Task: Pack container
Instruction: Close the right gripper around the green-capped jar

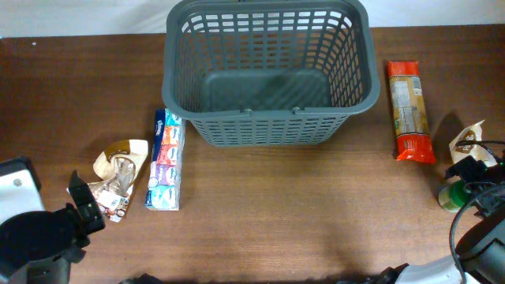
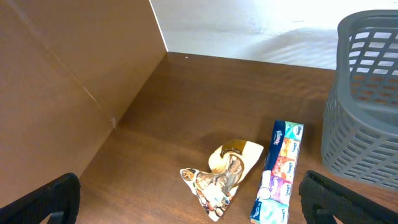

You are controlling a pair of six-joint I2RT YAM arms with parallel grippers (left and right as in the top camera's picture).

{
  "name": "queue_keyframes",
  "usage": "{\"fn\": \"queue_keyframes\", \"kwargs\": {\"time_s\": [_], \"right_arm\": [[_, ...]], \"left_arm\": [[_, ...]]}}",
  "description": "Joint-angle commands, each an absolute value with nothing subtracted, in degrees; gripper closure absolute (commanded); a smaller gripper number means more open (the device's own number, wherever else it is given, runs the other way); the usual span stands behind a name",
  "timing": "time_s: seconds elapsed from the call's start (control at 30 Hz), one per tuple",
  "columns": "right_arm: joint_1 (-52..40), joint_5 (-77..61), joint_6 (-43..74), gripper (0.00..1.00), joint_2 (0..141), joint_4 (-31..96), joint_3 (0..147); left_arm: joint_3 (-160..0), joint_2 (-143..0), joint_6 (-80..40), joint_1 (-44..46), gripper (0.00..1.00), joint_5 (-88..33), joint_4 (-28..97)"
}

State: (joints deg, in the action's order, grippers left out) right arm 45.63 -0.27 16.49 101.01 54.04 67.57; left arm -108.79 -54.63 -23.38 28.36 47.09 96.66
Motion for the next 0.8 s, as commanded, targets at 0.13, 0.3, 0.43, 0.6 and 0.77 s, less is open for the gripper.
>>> {"fn": "queue_keyframes", "kwargs": {"time_s": [0.13, 0.3, 0.43, 0.6, 0.77], "right_arm": [[45.7, 0.6, 17.0, 0.01, 101.6, 53.1, 67.3], [45.7, 0.6, 17.0, 0.01, 101.6, 52.9, 67.3], [45.7, 0.6, 17.0, 0.01, 101.6, 52.9, 67.3], [45.7, 0.6, 17.7, 0.01, 101.6, 52.8, 67.3], [45.7, 0.6, 17.6, 0.01, 101.6, 51.5, 67.3]], "left_arm": [[-108.8, -54.7, -23.3, 28.3, 0.00, 47.1, 96.7], [-108.8, -54.7, -23.3, 28.3, 0.00, 47.1, 96.7], [-108.8, -54.7, -23.3, 28.3, 0.01, 47.1, 96.7], [-108.8, -54.7, -23.3, 28.3, 0.00, 47.1, 96.7], [-108.8, -54.7, -23.3, 28.3, 0.00, 47.1, 96.7]]}}
